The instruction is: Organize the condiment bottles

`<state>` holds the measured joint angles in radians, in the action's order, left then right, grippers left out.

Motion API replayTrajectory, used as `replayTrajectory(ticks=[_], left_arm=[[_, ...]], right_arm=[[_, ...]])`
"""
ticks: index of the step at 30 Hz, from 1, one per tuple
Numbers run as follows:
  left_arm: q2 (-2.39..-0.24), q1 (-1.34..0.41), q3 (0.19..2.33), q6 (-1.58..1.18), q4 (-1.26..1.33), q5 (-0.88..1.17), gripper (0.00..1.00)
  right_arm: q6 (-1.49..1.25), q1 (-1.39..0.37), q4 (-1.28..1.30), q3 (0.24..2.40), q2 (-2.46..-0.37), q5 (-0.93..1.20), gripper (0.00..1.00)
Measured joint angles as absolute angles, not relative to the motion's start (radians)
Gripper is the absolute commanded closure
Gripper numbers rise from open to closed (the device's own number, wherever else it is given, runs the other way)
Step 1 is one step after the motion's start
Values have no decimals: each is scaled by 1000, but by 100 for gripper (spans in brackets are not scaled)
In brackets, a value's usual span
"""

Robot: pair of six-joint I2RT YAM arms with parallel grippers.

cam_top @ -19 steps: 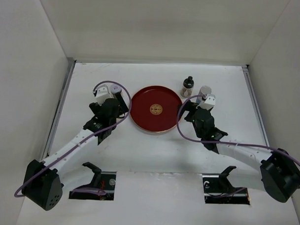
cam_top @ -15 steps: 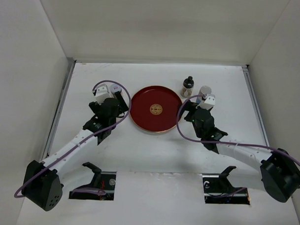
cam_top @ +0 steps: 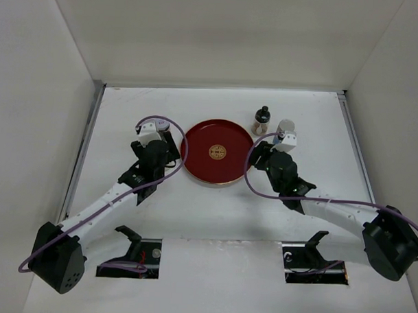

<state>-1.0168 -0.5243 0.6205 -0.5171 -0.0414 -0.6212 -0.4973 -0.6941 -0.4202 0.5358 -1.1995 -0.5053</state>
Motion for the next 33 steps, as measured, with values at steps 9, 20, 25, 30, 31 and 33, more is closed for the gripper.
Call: replayTrajectory(ticks=[9,20,25,30,31,33], left_arm=[[-1190,-532,620,-504,-29,-625,12],[-1320,-502,638,-498,41,-675,61],[-1276,-517,637,-486,38,-692,71],[-1189,-574,683,-444,47,-723,71],[-1187,-584,704,-437,60,-723,71],[-1204,-598,751,-430,88,-716,71]], right_arm=[[-493,-695,-426,536,-1234,-474,9],[-494,-695,-428,543,-1259,-443,10],[-494,-695,-428,544,-1262,-439,10],[-494,-695,-427,547,-1275,-434,11],[-494,-695,-427,547,-1275,-434,11],[-494,-695,-427,547,-1275,-434,11]])
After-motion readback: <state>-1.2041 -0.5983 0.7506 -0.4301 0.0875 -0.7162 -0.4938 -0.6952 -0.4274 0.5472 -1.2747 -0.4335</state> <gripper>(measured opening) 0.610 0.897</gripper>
